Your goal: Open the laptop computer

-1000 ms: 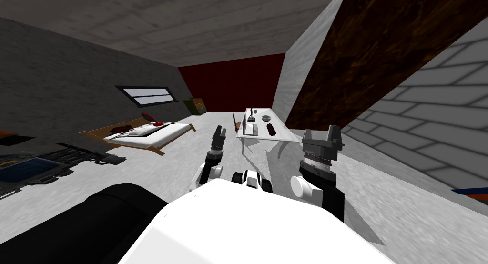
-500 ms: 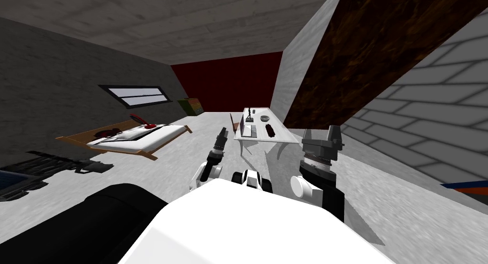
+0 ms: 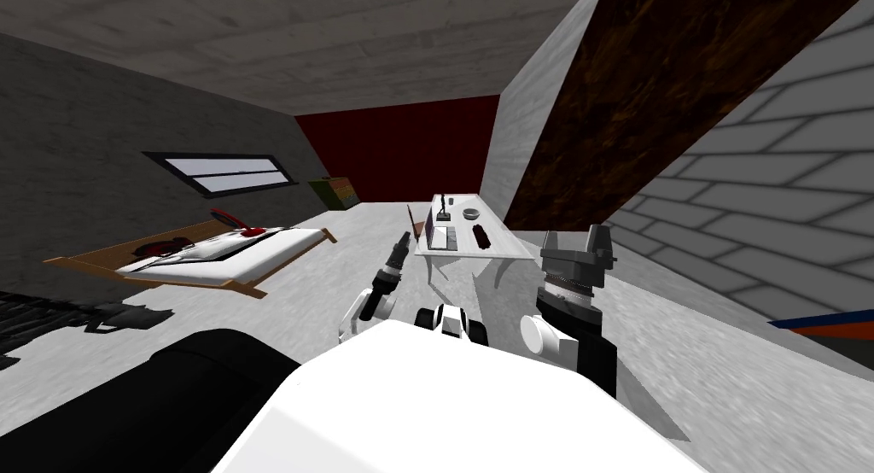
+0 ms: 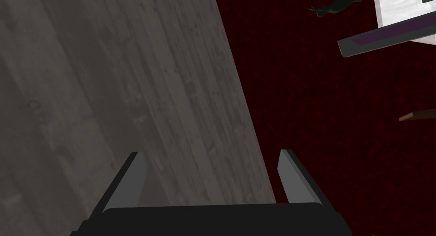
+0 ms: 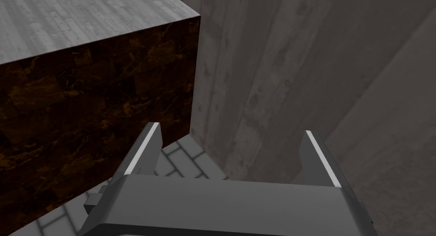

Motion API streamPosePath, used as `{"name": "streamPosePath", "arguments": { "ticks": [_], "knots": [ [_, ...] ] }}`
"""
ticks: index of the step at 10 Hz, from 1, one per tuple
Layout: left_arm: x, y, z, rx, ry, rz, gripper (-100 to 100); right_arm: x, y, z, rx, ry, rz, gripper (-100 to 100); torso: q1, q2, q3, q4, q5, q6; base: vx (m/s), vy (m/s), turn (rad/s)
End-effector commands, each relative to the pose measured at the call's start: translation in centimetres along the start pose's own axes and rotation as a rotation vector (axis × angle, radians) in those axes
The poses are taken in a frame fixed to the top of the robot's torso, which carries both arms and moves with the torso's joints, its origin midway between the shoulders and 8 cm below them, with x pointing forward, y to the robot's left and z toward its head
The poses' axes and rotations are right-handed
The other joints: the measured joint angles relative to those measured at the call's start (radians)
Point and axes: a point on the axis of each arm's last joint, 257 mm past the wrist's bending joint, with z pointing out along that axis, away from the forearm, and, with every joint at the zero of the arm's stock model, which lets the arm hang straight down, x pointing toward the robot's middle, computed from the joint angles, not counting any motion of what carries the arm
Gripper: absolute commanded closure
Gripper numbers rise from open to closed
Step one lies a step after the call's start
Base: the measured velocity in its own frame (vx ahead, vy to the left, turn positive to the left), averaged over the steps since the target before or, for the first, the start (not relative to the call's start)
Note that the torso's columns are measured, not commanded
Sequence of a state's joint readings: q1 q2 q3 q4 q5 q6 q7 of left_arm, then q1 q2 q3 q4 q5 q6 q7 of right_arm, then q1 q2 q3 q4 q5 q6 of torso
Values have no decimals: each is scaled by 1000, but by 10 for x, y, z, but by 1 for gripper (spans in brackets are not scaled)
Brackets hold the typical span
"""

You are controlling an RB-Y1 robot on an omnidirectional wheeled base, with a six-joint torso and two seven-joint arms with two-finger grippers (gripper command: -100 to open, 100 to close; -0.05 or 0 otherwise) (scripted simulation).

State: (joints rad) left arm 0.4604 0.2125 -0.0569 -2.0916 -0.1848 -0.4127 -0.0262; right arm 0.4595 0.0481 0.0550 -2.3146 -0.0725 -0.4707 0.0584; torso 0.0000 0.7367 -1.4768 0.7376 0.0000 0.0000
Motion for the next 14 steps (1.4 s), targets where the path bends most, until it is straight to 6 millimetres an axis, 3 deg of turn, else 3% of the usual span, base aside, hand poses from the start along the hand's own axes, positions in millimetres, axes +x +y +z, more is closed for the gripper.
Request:
{"name": "streamPosePath", "arguments": {
  "ticks": [1, 3, 7, 14],
  "knots": [
    [8, 23, -1, -62, 48, 44, -100, 0, 0, 0, 0, 0, 0, 0, 0, 1, 1, 0, 0, 0, 107, 20, -75],
    [10, 34, -2, -89, 71, 66, -100, 0, 0, 0, 0, 0, 0, 0, 0, 2, 1, 1, 0, 0, 85, 10, -49],
    [15, 78, -9, -202, 150, 158, -100, 0, 0, 0, 0, 0, 0, 0, 0, -1, 0, 0, 0, 0, 112, 5, -86],
    [8, 134, -24, -348, 240, 296, -100, 0, 0, 0, 0, 0, 0, 0, 0, 1, 1, 0, 0, 0, 97, 13, -64]
  ]
}}
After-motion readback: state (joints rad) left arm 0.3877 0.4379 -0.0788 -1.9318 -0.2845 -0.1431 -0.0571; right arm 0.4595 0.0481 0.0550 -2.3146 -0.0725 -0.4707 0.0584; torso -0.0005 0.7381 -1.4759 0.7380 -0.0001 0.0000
